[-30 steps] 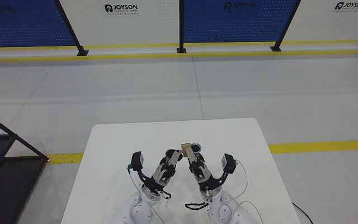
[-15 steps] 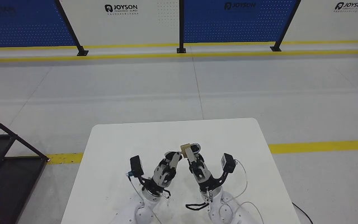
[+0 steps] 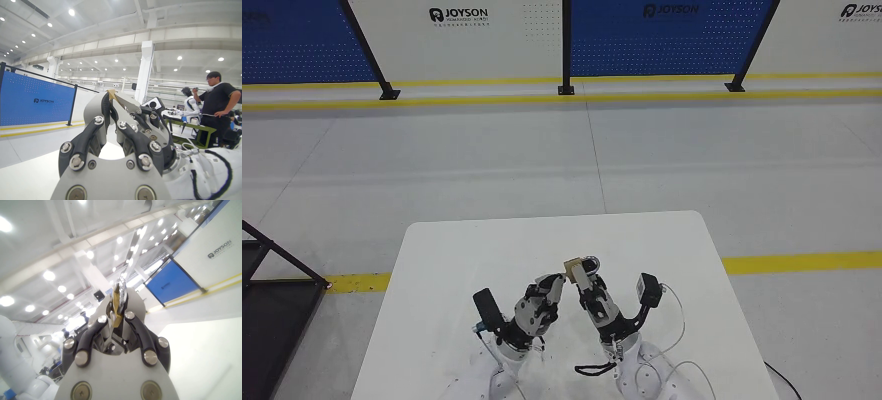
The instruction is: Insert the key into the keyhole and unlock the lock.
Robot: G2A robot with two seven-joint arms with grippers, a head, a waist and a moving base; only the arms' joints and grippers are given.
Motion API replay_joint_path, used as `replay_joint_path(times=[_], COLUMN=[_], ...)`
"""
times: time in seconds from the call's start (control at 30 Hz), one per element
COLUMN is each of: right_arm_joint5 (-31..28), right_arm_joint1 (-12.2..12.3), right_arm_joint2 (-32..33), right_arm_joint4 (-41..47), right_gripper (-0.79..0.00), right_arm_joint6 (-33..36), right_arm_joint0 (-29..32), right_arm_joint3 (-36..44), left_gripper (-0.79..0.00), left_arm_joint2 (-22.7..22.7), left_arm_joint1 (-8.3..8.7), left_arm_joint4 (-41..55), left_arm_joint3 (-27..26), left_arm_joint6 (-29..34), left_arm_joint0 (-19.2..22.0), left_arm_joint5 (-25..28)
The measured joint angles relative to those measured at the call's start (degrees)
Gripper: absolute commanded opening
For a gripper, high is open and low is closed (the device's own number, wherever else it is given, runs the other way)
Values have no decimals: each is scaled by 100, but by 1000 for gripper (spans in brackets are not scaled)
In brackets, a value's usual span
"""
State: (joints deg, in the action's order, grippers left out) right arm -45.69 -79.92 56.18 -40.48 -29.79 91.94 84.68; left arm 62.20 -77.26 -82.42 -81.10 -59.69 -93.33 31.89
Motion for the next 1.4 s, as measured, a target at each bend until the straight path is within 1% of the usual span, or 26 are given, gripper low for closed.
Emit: replay_joint_path(times=[0.23, 0.67, 0.87, 1.0, 1.4], right_arm_joint5=[19, 61, 77, 93, 112], right_arm_joint1=[6, 10, 8, 6, 2], right_arm_joint2=[26, 65, 70, 73, 84], right_arm_joint4=[70, 123, 147, 166, 207], right_gripper=[-785, -785, -785, -785, -785], right_arm_joint6=[127, 245, 276, 296, 345], right_arm_joint0=[21, 53, 59, 62, 63], right_arm_joint3=[37, 82, 91, 93, 94], left_gripper=[-785, -785, -785, -785, -785], left_arm_joint2=[5, 94, 100, 115, 49], left_arm_joint1=[45, 138, 180, 202, 231], left_arm_joint4=[-494, -1315, -1630, -1875, -2142], left_arm_joint3=[21, 12, 22, 42, 167], left_arm_joint6=[-250, -441, -504, -557, -760], left_arm_joint0=[34, 72, 82, 112, 230], left_arm_joint5=[-538, -1582, -1915, -2257, -2877])
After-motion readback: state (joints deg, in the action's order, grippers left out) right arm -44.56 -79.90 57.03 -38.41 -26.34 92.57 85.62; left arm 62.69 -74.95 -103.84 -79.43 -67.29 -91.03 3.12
